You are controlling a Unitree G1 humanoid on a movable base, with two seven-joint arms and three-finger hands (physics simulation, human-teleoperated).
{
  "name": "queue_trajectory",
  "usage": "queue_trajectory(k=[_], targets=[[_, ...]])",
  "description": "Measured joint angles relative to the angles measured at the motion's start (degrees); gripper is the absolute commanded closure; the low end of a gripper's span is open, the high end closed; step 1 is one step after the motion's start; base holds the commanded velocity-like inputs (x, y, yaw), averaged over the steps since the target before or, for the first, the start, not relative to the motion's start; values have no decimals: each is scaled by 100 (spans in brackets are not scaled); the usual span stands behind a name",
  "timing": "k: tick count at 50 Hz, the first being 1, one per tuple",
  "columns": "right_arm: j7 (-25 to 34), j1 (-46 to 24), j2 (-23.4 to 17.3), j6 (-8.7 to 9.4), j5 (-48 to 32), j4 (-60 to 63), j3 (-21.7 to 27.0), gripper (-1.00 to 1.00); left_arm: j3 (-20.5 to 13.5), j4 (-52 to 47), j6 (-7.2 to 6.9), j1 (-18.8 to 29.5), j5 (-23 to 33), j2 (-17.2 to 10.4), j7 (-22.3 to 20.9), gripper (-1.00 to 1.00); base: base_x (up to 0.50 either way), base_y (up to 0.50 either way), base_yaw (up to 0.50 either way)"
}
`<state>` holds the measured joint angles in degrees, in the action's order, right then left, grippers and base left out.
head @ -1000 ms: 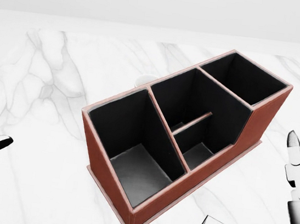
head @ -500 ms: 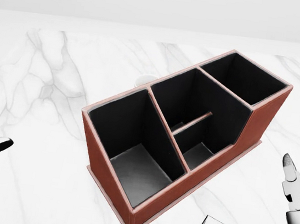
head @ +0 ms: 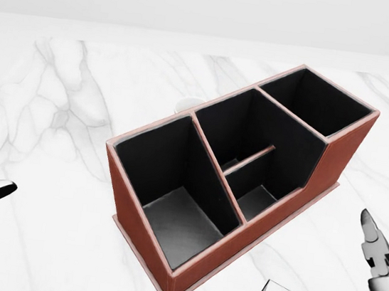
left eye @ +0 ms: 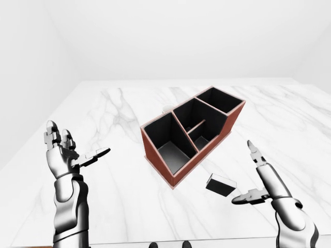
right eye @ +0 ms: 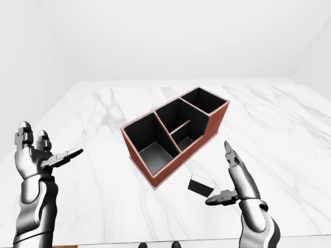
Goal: Pick up the book and place it in the left compartment of the caddy.
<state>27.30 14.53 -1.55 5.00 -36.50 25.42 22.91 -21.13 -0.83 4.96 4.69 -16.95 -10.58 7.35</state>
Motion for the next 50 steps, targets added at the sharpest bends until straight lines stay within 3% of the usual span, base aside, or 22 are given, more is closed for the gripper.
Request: queue_trajectory(k=[27,50], targets=[[-200,-216,-345,0,288,-1172,78,-100,-17,-75,-57,-6,2,3,-11,-100,0,0,0],[-302,-437,-566,0,298,-1840,-196,-100,-34,-50,-20,-33,-21,4,-12,-100,0,0,0]])
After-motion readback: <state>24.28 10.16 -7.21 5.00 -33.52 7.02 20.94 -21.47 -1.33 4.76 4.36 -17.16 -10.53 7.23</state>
